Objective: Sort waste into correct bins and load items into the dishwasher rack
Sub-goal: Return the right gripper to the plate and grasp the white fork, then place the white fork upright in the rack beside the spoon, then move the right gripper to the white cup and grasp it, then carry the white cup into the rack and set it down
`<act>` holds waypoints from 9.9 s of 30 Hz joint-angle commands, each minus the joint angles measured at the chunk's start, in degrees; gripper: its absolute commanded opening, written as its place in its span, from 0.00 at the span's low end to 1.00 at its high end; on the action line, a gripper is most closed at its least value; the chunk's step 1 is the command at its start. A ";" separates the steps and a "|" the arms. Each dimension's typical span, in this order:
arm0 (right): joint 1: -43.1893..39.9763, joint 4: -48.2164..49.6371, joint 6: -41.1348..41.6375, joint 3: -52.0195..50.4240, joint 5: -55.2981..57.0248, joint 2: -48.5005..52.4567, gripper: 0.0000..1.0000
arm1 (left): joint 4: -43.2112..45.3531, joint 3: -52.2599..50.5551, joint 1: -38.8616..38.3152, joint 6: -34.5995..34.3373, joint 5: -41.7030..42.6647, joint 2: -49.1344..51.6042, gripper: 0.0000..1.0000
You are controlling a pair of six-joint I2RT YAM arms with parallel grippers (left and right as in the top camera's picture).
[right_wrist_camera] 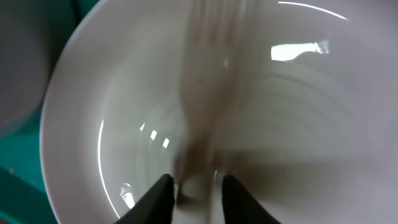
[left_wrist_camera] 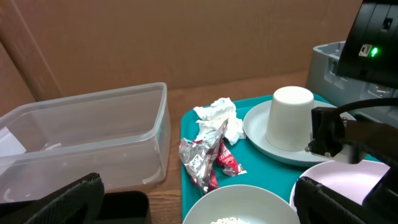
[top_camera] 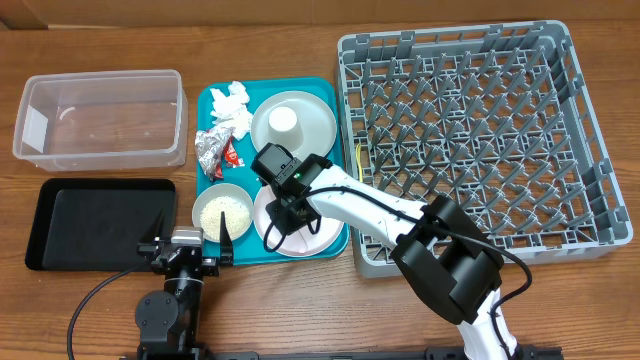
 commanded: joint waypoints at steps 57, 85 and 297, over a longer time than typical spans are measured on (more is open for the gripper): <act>-22.25 -13.29 -7.08 7.02 0.02 -18.64 0.45 | -0.07 -0.15 0.31 -0.98 -0.22 -0.17 1.00; -25.24 -10.62 6.56 5.05 5.77 -11.37 0.05 | -0.07 -0.15 0.31 -0.98 -0.22 -0.17 1.00; -42.12 -33.55 -6.60 5.70 3.54 -17.03 0.61 | -0.07 -0.15 0.31 -0.98 -0.22 -0.17 1.00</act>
